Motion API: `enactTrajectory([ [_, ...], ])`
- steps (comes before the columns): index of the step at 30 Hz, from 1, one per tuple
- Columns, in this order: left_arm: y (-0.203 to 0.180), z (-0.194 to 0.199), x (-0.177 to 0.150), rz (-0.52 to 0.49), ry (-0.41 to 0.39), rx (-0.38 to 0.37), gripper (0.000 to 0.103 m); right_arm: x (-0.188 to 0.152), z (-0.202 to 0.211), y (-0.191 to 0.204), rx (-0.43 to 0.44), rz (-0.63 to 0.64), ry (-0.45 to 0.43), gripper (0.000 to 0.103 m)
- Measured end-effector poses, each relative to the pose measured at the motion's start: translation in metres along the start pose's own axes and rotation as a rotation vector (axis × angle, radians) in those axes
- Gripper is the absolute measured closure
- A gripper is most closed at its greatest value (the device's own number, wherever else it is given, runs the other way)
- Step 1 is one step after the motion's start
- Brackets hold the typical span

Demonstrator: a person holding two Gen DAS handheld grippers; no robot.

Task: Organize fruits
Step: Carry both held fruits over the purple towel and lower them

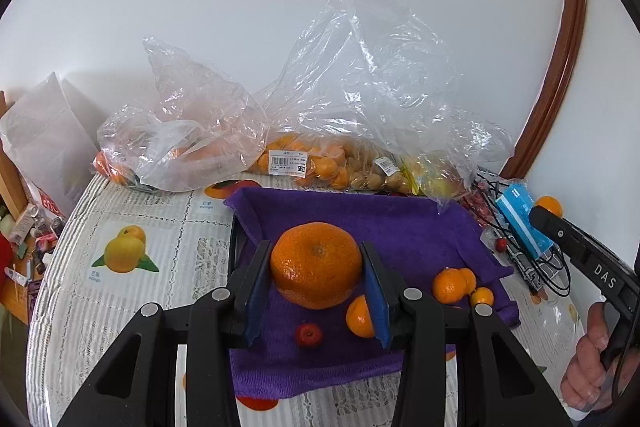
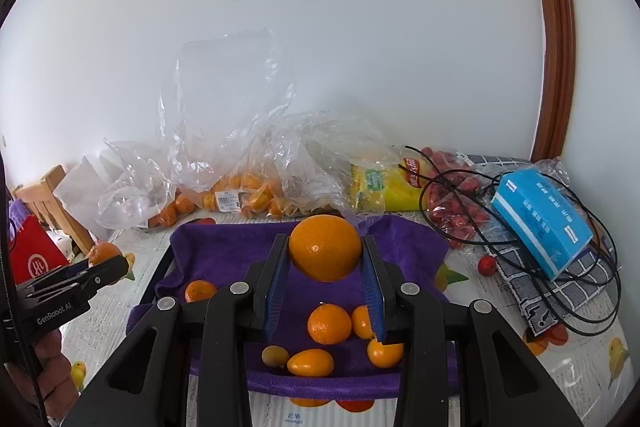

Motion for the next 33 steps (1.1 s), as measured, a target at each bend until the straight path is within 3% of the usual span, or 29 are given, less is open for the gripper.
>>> enactTrajectory([
  [15,0.015,-0.058,-0.024,0.008,0.077,0.037,0.063,-0.046,-0.072,0.02,0.12,-0.009,0.141,0.068],
  [22,0.019,-0.07,-0.034,0.032,0.116,0.022,0.062,-0.063,-0.084,0.039,0.144,0.071,0.19,0.068],
  [33,0.022,-0.08,-0.041,0.037,0.142,0.024,0.062,-0.068,-0.083,0.048,0.168,0.105,0.19,0.068],
])
Point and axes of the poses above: each gripper's, at about its wrist camera, not at the fingertips, and z roughly against the way its jaws point, y to its left, x to its top, the point moved 5 cm from there along -z, roughly the way its jaws point, and after that the axes turned 11 degrees about z, right-handed, at the moved point
